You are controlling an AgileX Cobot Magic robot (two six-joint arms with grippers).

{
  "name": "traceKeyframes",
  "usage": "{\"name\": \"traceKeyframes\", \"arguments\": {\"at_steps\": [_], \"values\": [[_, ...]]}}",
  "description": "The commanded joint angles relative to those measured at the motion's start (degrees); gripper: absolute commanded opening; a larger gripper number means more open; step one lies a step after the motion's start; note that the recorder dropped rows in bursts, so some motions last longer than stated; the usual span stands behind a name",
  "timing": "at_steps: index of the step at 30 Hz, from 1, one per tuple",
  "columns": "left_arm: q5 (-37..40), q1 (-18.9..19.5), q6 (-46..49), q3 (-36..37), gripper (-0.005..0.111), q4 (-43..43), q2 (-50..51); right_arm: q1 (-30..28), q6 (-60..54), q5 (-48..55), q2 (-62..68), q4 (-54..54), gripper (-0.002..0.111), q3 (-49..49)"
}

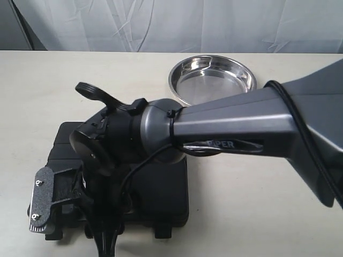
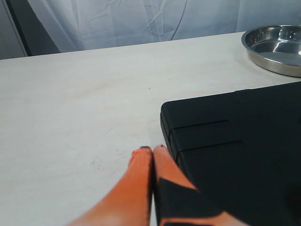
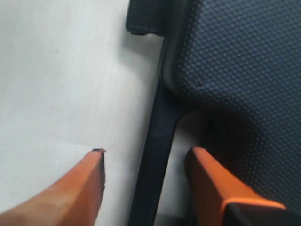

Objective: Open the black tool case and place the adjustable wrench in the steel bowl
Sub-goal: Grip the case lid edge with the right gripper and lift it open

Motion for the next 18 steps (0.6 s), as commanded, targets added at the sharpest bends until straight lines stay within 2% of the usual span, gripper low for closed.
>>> {"name": "traceKeyframes", "arguments": {"at_steps": [1, 6, 9, 18], "values": [[-0.9, -0.2, -0.1, 0.3, 0.0, 0.0, -0.3, 0.0, -0.1, -1.8, -0.1, -0.9, 0.042, -0.4], [-0.9, -0.2, -0.1, 0.3, 0.0, 0.0, -0.3, 0.0, -0.1, -1.8, -0.1, -0.9, 0.013, -0.4], [-0.9, -0.2, -0.1, 0.3, 0.0, 0.0, -0.3, 0.0, -0.1, -1.8, -0.1, -0.9, -0.001, -0.4], [-0.9, -0.2, -0.1, 0.3, 0.0, 0.0, -0.3, 0.0, 1.1, 1.0, -0.2, -1.0, -0.001, -0.4]]}}
